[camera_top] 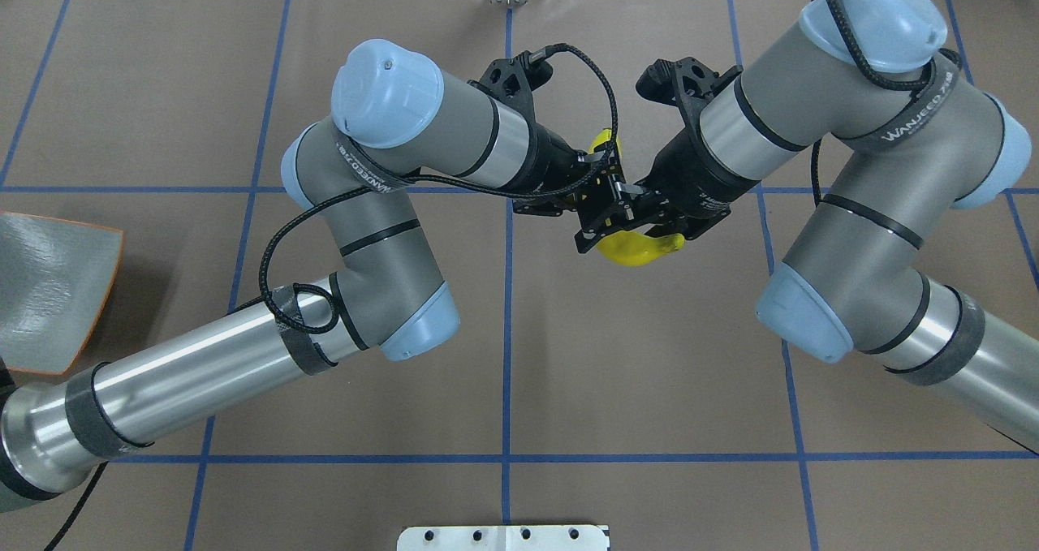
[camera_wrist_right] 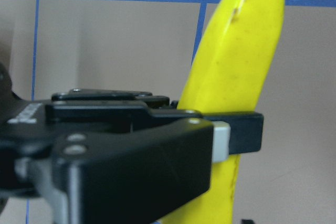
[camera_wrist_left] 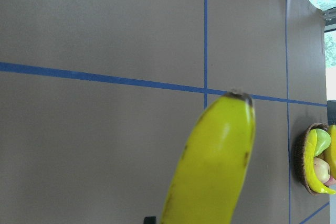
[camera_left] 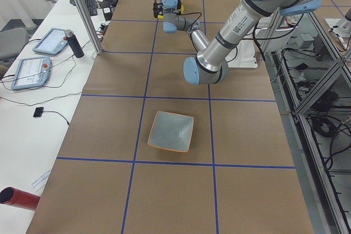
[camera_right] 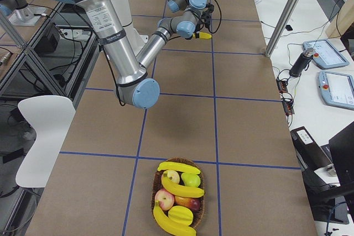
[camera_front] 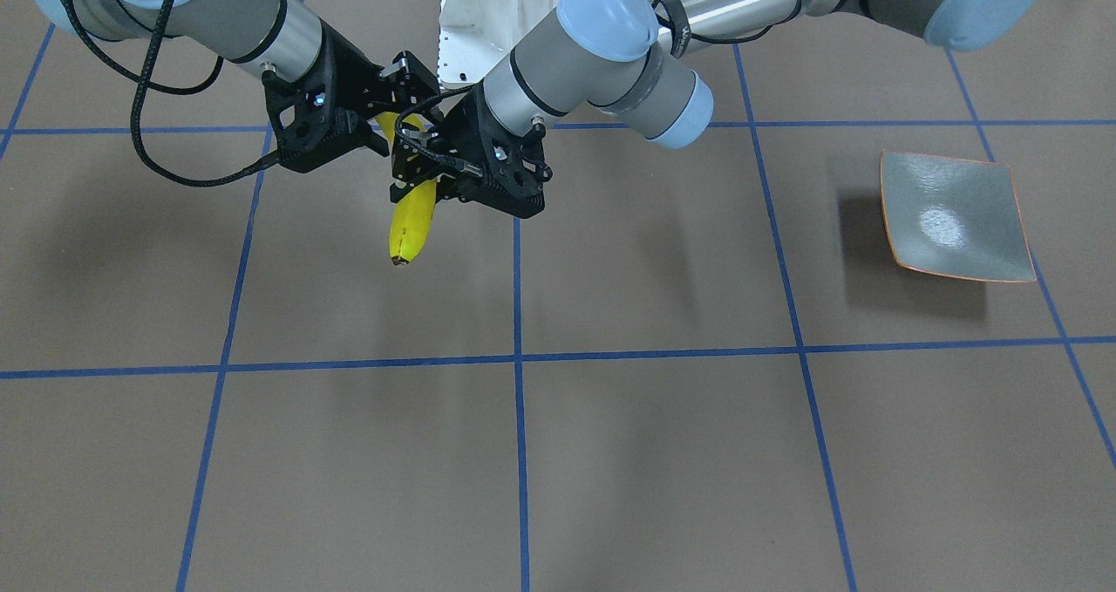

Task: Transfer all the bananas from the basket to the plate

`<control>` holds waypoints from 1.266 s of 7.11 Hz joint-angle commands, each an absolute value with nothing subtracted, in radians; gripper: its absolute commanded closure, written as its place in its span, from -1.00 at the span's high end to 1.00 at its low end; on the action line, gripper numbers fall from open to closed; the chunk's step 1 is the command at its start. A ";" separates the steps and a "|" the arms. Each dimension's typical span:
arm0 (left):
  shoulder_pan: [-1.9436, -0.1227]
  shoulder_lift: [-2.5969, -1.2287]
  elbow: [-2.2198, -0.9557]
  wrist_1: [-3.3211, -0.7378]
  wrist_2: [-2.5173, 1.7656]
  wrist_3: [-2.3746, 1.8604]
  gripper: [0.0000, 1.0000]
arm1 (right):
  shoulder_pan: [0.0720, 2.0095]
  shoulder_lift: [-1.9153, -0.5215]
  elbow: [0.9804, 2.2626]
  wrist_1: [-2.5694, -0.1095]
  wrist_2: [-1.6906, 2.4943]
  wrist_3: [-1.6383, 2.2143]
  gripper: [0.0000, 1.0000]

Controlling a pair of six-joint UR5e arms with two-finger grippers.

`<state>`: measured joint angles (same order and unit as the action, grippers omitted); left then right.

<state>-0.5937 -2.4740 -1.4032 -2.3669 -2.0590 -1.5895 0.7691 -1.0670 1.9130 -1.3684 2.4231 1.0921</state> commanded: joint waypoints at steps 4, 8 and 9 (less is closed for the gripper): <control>-0.597 -2.462 -1.397 -2.365 -2.059 -1.586 -1.00 | 0.900 -1.098 1.917 -1.367 2.604 1.100 0.99; -0.658 -2.369 -1.399 -2.370 -2.066 -1.527 -1.00 | 1.102 -1.192 1.914 -1.368 2.674 1.088 0.99; -0.678 -2.256 -1.481 -2.362 -2.072 -1.444 -1.00 | 1.152 -1.224 1.916 -1.367 2.595 1.088 0.98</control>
